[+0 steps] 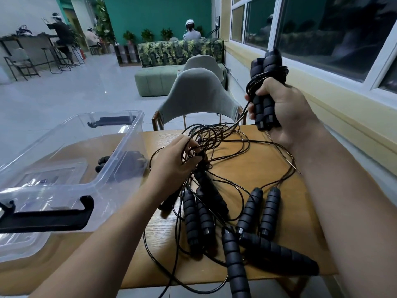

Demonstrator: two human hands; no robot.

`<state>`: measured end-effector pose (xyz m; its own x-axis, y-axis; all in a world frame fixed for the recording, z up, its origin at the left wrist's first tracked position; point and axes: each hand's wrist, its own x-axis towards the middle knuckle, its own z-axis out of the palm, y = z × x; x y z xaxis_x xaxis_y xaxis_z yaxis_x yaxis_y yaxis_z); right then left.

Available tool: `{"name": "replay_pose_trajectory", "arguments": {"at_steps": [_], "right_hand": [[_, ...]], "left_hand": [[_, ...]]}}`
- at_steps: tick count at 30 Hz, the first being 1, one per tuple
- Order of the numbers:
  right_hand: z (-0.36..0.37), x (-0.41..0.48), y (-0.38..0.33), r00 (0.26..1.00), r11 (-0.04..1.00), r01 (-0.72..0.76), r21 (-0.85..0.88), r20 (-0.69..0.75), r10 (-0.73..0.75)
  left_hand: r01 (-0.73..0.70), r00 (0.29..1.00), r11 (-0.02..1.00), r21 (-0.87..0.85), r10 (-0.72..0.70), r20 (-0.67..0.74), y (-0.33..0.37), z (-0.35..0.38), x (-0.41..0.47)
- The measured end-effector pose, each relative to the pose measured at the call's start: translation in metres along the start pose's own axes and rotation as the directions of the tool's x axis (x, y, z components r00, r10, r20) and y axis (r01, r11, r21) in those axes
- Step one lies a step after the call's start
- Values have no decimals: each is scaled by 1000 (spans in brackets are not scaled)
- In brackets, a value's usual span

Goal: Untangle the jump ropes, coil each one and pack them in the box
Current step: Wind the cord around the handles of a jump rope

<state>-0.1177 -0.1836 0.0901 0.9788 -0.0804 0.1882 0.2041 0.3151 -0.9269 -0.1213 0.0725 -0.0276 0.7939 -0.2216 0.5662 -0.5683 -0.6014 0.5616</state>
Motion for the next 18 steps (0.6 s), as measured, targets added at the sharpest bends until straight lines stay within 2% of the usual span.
{"name": "replay_pose_trajectory", "arguments": {"at_steps": [3,5,10,18], "right_hand": [[-7,0,0,999,957,33,-288,44,-21],[-8,1,0,998,925,55,-376,50,-39],[-11,8,6,994,863,93,-497,-1,-108],[-13,11,12,987,793,137,-594,10,-163]], "left_hand": [[-57,998,998,36,57,2,3,0,0],[-67,997,995,67,65,31,4,0,1],[-157,981,984,82,146,126,5,5,0],[-150,961,978,145,110,254,4,2,1]]}}
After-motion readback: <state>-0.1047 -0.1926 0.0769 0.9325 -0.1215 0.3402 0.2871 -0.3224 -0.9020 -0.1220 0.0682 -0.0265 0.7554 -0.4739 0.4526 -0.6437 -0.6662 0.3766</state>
